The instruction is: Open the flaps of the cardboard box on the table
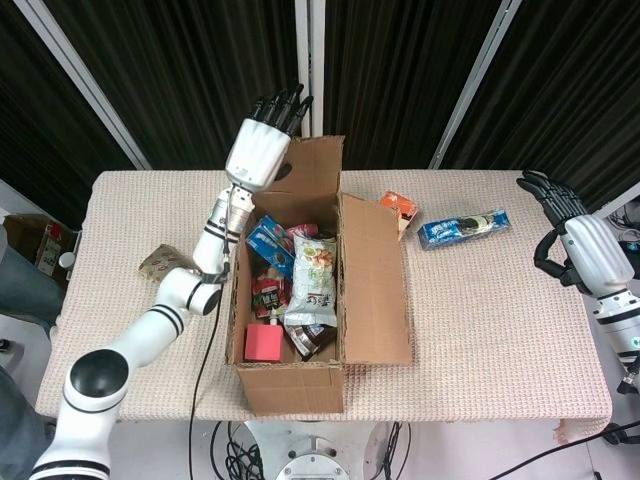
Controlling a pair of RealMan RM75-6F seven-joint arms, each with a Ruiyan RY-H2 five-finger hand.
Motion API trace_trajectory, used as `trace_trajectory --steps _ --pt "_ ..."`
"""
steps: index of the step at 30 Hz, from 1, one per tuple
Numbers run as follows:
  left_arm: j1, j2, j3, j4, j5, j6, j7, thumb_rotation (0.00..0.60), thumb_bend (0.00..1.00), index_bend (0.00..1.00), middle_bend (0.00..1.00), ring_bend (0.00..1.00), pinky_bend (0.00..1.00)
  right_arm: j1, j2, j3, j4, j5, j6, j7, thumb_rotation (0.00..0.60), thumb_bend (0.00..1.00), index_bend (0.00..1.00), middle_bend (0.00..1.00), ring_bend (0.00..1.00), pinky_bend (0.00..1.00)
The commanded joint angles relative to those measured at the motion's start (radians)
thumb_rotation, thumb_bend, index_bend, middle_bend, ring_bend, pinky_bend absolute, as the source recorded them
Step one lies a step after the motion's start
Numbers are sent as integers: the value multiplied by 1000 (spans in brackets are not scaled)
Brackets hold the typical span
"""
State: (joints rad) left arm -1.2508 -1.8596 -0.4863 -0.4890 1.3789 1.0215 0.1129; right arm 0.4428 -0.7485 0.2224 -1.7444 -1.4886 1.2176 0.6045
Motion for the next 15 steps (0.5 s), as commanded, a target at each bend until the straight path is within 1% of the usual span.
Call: trace_trajectory --steps 1,3,5,7,10,13,15 --pt "-77 -80 -15 172 -72 -99 -11 600 73 0 0 85 204 2 1 2 4 2 -3 7 600 1000 0 0 0 0" --pt "-76 -87 3 207 -72 -111 -26 600 74 0 0 85 204 3 3 3 9 2 -5 13 600 1000 0 0 0 0" --pt "-64 -83 31 220 -58 -102 -54 600 75 0 0 85 204 4 5 3 13 -1 -7 18 600 1000 0 0 0 0" --pt "-46 -70 50 209 -48 -78 -93 600 89 0 0 85 204 3 4 2 17 -3 -7 17 600 1000 0 0 0 0" --pt "9 -27 82 147 -30 -14 -162 600 135 0 1 85 204 -7 -5 -5 28 -11 9 -12 600 1000 0 0 0 0" --pt "119 59 123 -16 -8 81 -209 600 147 0 38 85 205 -34 -16 -22 31 -19 40 -73 600 1000 0 0 0 0" --pt "227 164 161 -216 3 140 -197 600 147 1 65 85 205 -64 -26 -40 32 -21 71 -145 600 993 0 0 0 0"
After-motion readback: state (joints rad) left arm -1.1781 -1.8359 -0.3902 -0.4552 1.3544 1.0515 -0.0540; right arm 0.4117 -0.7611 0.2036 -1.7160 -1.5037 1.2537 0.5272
